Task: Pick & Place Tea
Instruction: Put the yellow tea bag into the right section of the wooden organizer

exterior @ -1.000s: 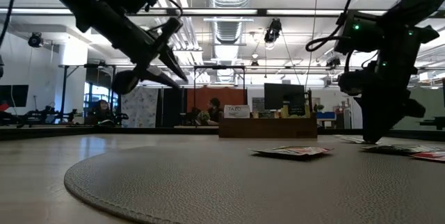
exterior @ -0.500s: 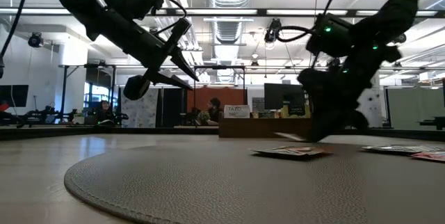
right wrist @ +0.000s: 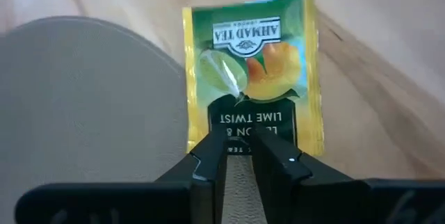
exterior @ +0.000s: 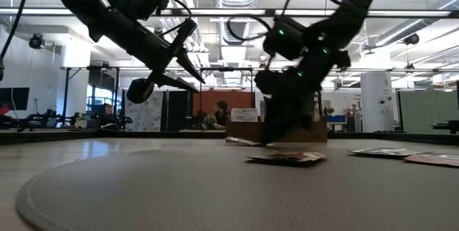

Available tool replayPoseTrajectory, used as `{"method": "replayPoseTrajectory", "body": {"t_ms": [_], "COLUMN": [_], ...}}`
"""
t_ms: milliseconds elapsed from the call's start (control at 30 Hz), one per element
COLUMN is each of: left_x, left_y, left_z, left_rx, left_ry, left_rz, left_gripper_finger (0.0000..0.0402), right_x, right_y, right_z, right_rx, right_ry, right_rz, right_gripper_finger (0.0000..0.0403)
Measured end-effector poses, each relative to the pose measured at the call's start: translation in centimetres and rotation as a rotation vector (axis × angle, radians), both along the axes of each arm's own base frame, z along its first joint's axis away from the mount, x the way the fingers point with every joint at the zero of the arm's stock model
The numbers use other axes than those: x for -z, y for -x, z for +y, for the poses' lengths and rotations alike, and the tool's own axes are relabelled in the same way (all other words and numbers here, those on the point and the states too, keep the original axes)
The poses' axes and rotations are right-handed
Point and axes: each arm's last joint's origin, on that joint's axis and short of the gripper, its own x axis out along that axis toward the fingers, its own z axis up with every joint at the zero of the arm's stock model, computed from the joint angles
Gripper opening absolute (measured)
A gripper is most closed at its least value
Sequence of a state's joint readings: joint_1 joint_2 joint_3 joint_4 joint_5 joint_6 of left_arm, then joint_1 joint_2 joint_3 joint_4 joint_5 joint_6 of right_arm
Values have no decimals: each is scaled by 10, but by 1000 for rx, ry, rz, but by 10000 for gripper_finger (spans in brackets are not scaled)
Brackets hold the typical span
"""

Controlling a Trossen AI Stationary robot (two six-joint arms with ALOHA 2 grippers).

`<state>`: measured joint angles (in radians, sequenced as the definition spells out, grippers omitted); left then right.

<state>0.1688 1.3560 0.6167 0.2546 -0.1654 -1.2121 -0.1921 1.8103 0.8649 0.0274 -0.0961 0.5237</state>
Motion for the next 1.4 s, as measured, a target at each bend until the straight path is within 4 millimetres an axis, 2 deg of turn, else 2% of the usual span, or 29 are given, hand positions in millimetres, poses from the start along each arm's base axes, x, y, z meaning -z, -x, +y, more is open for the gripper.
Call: {"method": "replayPoseTrajectory", "body": {"t_ms": [133,300,433,667,833,1000,1167,1400], "left_x": [0,-3,-4,-8,-8,9,31,31], "left_y": [0,-1,-1,-3,-12,-31,-57,-78], "left_z": [0,0,0,0,0,3,3,8], "left_rx": [0,4,4,20,110,200,431,699], "left_ry": [0,-11,-14,-33,-150,-250,-356,-546], "left_rz": [-4,-20,-31,-74,-120,-21,202,533], "left_gripper_finger": [94,94,94,94,94,94,94,94], "right_x": [-32,-63,-87,-100,-87,-64,-46,-26], "right_y": [-17,-23,-18,6,23,27,20,13], "right_z": [-4,-8,-7,-3,4,7,11,9], "right_rx": [-40,-101,-152,-153,-118,-14,78,228], "right_ry": [57,134,188,195,136,0,-116,-226], "right_rz": [-117,-148,-145,-141,-89,-65,-72,-27], "right_gripper_finger": [66,66,66,66,66,70,103,168]}}
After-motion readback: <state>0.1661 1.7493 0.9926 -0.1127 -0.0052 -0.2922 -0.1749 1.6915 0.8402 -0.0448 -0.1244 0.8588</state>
